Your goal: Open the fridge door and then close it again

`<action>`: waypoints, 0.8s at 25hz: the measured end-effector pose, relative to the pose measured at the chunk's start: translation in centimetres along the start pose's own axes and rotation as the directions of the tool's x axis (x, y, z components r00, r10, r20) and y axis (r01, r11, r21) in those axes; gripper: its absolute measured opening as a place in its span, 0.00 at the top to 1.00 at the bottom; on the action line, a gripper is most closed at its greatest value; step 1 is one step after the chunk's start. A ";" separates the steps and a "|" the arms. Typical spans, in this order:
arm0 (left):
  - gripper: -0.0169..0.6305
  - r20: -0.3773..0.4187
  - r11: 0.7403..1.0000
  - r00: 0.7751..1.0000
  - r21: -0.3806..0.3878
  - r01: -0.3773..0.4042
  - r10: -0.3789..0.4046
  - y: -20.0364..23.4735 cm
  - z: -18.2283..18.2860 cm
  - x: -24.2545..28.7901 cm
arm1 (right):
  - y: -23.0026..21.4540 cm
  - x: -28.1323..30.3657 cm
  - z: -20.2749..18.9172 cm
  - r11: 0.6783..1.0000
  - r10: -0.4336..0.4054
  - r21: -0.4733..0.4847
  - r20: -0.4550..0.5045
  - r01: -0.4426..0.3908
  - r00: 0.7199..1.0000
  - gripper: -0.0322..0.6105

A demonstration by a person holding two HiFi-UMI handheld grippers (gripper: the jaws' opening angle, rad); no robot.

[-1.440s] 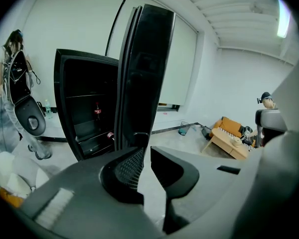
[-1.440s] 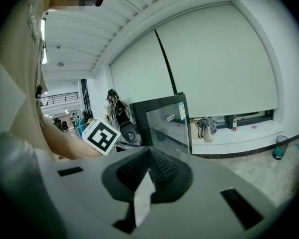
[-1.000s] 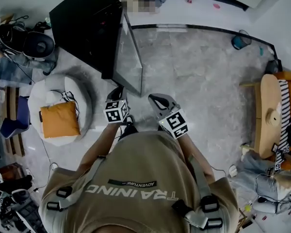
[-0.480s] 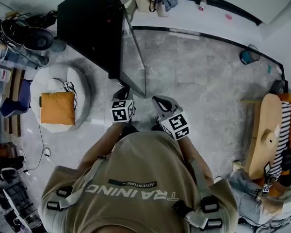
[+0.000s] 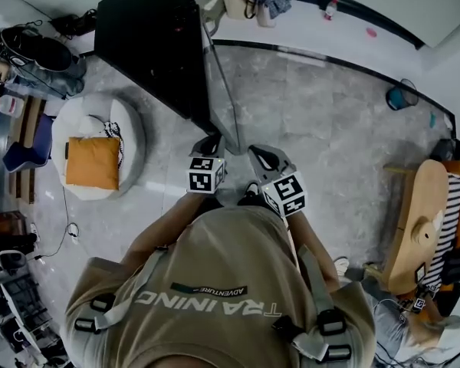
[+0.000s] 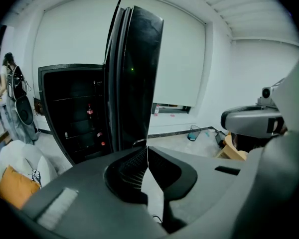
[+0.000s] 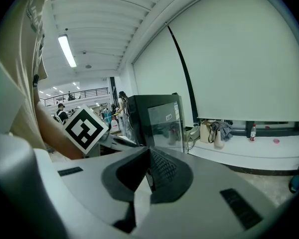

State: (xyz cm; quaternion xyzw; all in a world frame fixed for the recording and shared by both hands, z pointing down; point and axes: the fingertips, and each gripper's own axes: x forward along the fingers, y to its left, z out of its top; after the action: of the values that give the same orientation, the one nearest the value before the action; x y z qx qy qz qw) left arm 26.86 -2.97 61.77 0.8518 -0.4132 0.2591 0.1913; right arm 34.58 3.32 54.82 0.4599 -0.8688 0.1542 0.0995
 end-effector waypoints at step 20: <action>0.97 0.128 0.996 0.987 0.002 0.094 -0.093 0.2 1.6 -3.4 | -0.4 3.9 1.4 0.998 0.064 -0.025 -0.013 -0.064 0.998 0.96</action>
State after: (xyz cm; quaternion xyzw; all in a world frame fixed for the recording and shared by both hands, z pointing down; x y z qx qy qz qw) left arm 25.36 -1.87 58.46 0.8846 -0.3848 0.1939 0.1782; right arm 32.71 -0.37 54.77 0.4296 -0.8844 0.1490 0.1055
